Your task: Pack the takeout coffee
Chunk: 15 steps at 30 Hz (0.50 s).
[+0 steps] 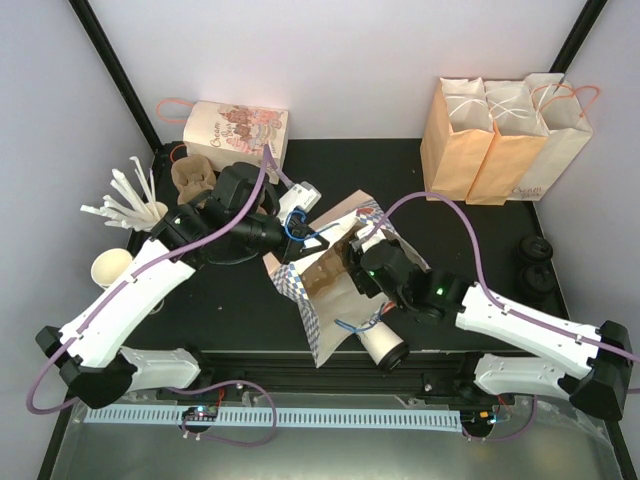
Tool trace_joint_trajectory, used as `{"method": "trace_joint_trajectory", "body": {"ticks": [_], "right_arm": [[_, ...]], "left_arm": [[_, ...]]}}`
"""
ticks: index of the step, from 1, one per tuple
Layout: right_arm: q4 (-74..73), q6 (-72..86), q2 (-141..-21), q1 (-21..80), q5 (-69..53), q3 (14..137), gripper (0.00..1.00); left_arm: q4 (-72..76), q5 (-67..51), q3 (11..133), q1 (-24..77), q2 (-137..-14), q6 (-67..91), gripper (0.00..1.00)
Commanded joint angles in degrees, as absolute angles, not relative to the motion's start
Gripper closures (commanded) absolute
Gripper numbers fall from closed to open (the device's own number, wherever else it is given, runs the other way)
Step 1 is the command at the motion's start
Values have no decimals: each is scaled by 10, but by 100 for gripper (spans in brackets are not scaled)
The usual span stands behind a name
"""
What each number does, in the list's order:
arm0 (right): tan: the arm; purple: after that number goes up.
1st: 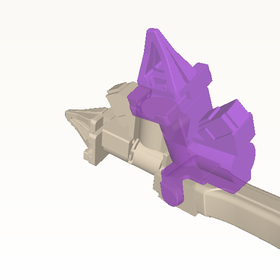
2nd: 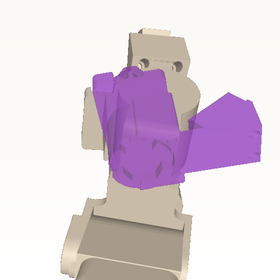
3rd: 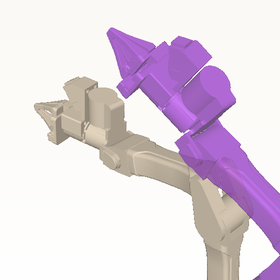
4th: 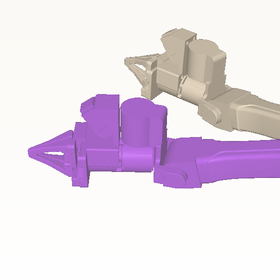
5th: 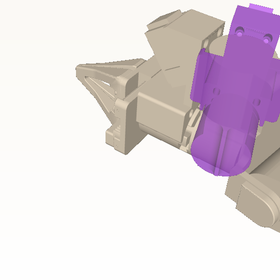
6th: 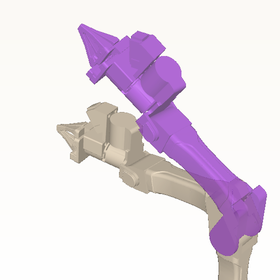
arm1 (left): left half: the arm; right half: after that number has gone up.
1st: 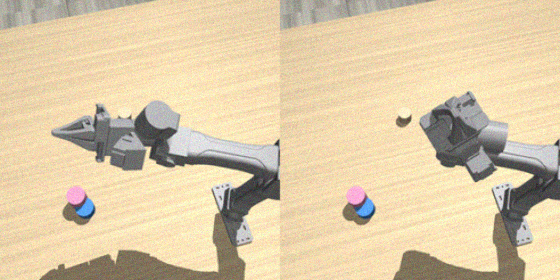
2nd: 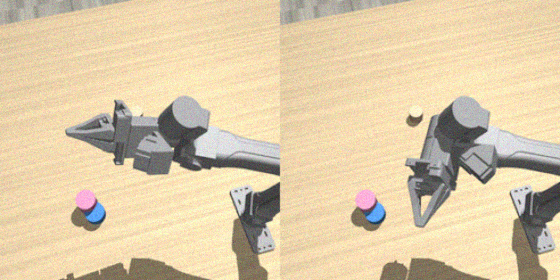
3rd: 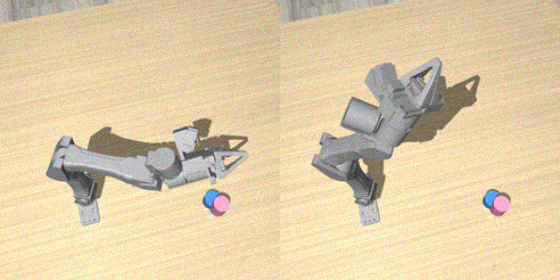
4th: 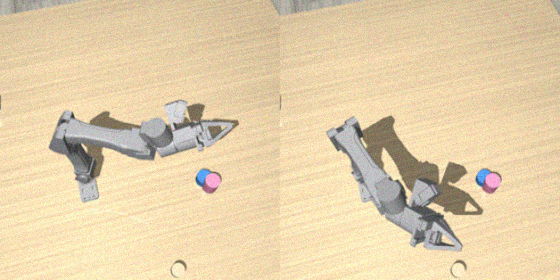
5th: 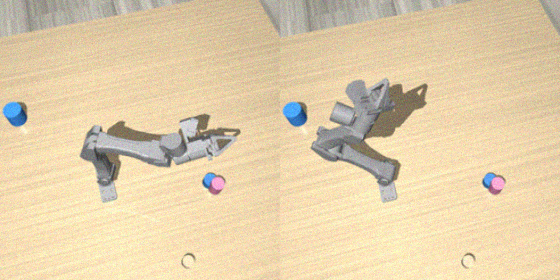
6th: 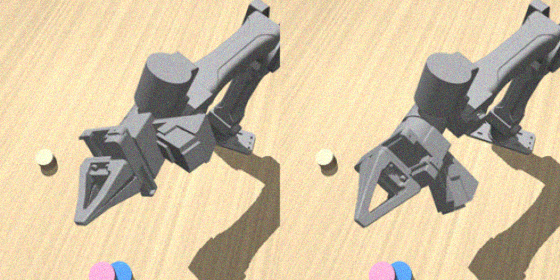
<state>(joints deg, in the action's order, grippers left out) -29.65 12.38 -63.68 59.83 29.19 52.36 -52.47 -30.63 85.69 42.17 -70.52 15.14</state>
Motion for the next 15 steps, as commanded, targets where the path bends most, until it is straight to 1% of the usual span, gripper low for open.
{"method": "trace_joint_trajectory", "body": {"ticks": [1,7,11,15], "right_arm": [[-407,184,-633,599,267,542,50],[-436,173,-677,597,270,572,50],[-437,159,-730,593,248,591,50],[-436,151,-770,576,212,605,50]], "left_arm": [[-479,-462,839,401,-708,225,96],[-472,-519,823,350,-730,239,97],[-484,-549,817,318,-773,226,98],[-494,-555,806,300,-792,213,98]]}}
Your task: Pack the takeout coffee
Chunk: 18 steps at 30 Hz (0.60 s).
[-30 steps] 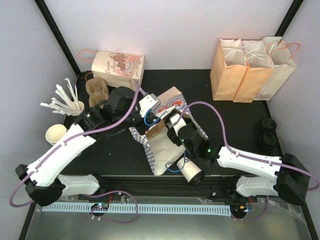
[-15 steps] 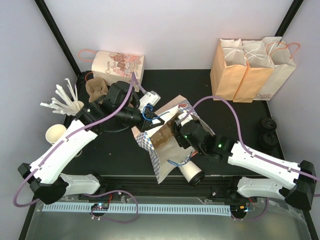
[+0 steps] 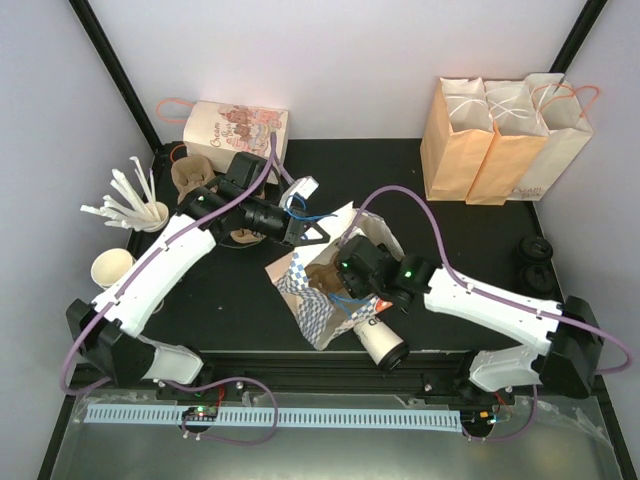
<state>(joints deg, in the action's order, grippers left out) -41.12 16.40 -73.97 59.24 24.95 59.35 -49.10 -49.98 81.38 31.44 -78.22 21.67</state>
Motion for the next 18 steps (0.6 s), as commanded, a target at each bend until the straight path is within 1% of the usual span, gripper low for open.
{"method": "trace_joint_trajectory", "body": {"ticks": [1,7,18], "right_arm": [[-438,149,-777,571,208,609,50],[-449,132,-815,553,194,627,50],[-469,127,-884,543,107,622,50]], "left_arm": [[-495,-556,805,296,-794,210,98],[-507,-552,818,274,-802,182,98],[-545,-507,884,266,-825,129,97]]}}
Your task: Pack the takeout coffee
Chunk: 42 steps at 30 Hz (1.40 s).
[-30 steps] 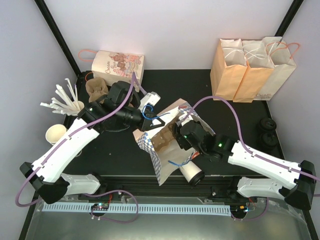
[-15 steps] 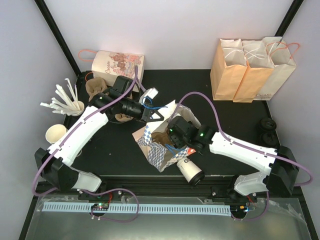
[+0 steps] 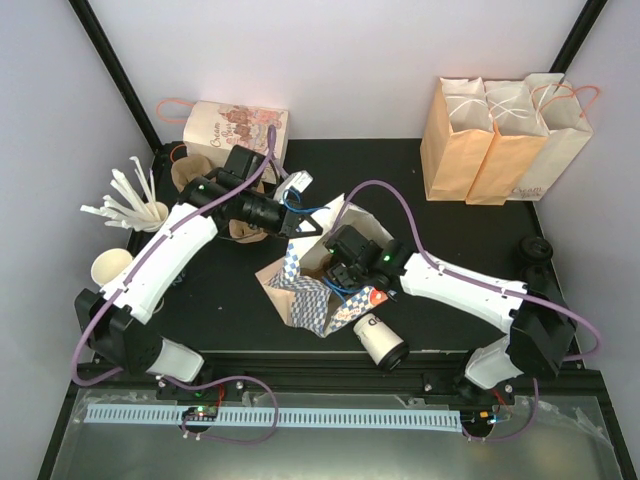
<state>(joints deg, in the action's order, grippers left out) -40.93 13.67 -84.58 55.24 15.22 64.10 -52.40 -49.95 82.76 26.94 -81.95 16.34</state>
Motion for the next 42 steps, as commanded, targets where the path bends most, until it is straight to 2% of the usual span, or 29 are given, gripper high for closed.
{"method": "trace_joint_trajectory", "body": {"ticks": [1,11,16,24,28,31,42], "right_arm": [[-469,127,-893,541,100,619,50],[-463,120,-961,535,74,614,49],[-470,120,-957,534,77,634,49],[-501,113,-904,534,105,681,23],[-532,107,-884,534,122,749,13],[-543,101,-858,534,132,799,0],[-585,98,-836,534,129,928,0]], "left_arm": [[-552,-501,890,266,-831,123,97],[-567,-491,901,265,-850,107,97],[-566,-496,903,265,-848,109,97],[-572,-489,907,265,-846,98,97],[-582,-482,911,265,-849,93,97],[-588,-476,912,265,-843,86,97],[-606,-438,918,265,-850,87,96]]}}
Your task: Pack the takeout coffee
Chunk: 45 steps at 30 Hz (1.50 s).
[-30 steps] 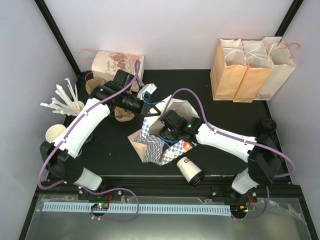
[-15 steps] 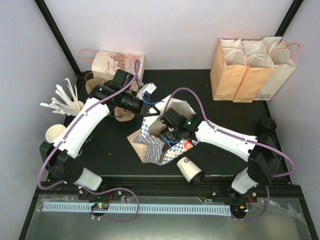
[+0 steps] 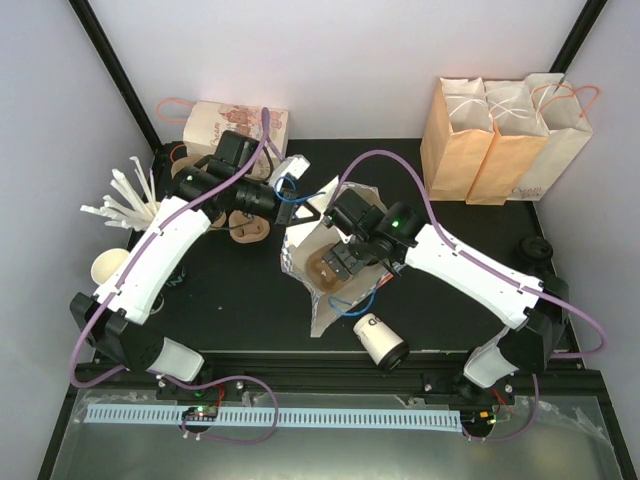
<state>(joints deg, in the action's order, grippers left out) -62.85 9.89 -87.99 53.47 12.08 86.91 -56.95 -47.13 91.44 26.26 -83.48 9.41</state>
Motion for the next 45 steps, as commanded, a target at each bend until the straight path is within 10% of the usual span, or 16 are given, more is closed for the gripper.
{"method": "trace_joint_trajectory", "body": {"ticks": [1,22,34,45], "right_arm": [[-585,99,-832,534,129,938,0],[-576,63,-815,534,50,892,4],[-637,96,-793,534,122,1063,3],[-645,156,-643,534,72,901,2]], "left_arm": [[-608,-435,921,265,-853,87,96],[-653,-366,1018,264,-891,111,96],[-684,-274,1047,245,-956,96,97],[-704,-156,1159,216,-1031,78,96]]}}
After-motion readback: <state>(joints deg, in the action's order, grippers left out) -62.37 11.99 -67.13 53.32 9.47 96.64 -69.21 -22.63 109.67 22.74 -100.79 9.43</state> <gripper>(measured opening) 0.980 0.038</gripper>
